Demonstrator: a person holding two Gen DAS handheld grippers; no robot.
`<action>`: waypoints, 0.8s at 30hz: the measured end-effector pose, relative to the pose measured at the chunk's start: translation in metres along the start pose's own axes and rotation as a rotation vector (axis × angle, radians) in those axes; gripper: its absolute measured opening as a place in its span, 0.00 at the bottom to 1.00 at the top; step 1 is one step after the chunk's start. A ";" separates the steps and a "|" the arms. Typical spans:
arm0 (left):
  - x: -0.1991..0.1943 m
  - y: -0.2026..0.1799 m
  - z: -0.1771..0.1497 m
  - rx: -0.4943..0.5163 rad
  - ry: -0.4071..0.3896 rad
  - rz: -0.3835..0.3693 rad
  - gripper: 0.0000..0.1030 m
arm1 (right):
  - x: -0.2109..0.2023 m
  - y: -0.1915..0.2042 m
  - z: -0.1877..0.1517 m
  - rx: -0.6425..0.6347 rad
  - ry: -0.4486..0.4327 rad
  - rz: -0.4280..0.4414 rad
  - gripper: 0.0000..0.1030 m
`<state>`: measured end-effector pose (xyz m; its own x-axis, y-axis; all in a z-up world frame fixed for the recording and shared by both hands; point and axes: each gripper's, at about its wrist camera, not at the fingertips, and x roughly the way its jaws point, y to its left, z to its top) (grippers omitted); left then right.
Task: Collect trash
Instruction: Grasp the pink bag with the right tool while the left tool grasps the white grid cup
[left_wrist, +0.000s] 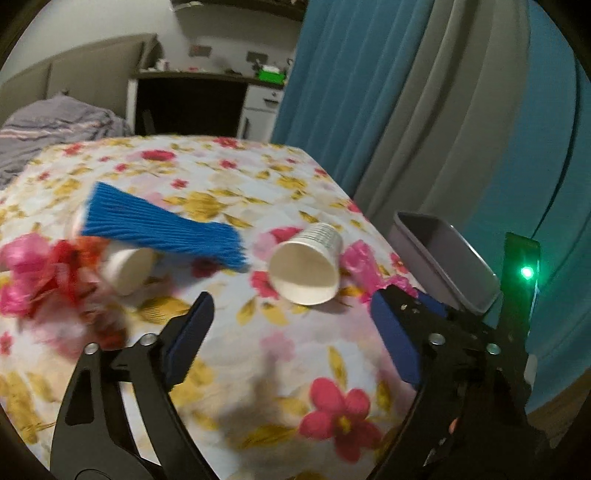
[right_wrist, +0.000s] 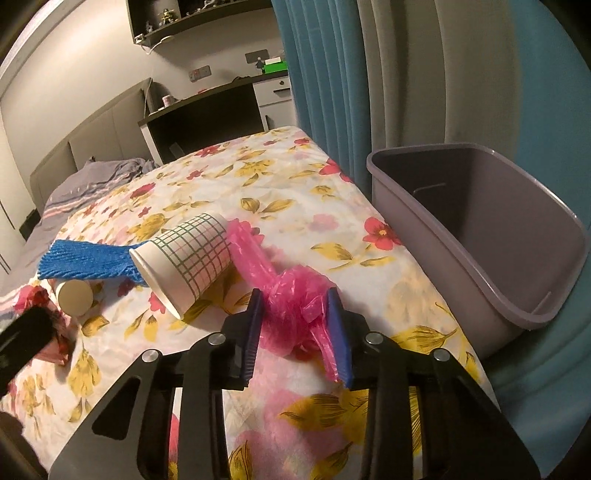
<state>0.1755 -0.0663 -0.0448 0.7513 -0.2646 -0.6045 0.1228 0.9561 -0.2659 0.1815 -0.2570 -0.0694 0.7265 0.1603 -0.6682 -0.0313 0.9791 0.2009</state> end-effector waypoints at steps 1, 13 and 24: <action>0.008 -0.001 0.002 -0.010 0.013 -0.012 0.78 | 0.000 -0.001 0.000 0.004 0.000 0.002 0.34; 0.076 -0.005 0.021 -0.134 0.130 -0.102 0.42 | 0.001 -0.008 0.001 0.043 0.009 0.029 0.34; 0.084 0.001 0.014 -0.183 0.152 -0.161 0.02 | 0.000 -0.007 0.001 0.032 0.013 0.025 0.34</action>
<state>0.2478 -0.0852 -0.0849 0.6240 -0.4404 -0.6455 0.1032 0.8653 -0.4905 0.1826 -0.2641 -0.0706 0.7169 0.1868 -0.6717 -0.0274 0.9702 0.2406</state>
